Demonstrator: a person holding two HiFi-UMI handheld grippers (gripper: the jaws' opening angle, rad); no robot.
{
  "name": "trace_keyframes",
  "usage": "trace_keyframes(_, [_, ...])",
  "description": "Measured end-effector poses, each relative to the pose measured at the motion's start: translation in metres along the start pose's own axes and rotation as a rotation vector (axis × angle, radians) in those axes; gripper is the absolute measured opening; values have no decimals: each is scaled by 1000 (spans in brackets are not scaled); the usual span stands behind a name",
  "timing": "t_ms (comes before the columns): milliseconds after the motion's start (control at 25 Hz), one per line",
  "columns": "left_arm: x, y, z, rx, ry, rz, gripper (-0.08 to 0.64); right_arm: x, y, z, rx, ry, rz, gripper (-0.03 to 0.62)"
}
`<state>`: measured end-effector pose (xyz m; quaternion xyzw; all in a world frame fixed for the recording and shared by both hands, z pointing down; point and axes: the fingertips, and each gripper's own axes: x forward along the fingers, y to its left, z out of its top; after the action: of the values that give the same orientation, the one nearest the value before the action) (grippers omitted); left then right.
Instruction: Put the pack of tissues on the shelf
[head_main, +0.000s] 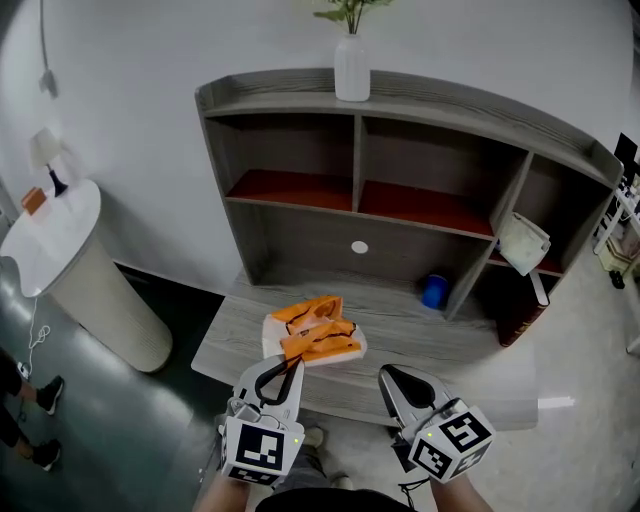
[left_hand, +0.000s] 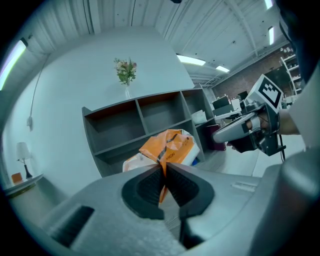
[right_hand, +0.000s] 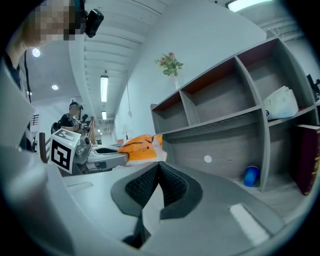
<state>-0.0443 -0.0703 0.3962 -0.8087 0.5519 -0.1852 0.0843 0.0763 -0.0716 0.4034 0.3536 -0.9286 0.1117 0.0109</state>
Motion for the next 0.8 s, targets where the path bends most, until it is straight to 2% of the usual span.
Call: trace_keyframes(800, [87, 100, 40, 52, -67, -66, 5, 109, -40, 60, -18, -19, -36, 0])
